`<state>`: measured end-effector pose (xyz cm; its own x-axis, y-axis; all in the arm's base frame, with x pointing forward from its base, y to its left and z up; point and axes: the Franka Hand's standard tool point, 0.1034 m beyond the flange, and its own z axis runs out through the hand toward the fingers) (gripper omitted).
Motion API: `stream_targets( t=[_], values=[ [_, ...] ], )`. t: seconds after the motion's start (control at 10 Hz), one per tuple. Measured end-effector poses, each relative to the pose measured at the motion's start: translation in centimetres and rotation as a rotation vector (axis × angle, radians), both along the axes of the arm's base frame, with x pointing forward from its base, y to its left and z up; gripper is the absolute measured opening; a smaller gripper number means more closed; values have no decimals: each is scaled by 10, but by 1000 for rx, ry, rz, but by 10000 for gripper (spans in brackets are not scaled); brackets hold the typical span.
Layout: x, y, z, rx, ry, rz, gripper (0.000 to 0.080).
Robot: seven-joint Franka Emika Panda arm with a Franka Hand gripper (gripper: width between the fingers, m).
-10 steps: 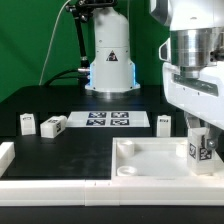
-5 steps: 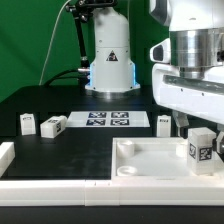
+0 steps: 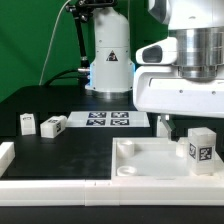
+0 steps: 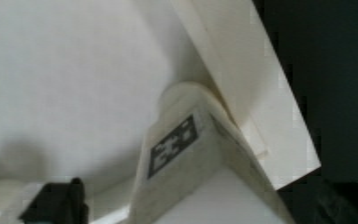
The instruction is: Assemble one leg
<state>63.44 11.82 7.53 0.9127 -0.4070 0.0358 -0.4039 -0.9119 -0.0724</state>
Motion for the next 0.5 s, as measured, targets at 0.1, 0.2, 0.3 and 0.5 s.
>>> stream_targets(
  t=[0.1, 0.2, 0.3, 0.5],
  values=[
    [0, 0, 0, -4, -4, 65, 649],
    [0, 0, 0, -13, -11, 183, 649],
    [0, 2, 0, -17, -13, 240, 649],
    [0, 1, 0, -24, -20, 359, 600]
  ],
)
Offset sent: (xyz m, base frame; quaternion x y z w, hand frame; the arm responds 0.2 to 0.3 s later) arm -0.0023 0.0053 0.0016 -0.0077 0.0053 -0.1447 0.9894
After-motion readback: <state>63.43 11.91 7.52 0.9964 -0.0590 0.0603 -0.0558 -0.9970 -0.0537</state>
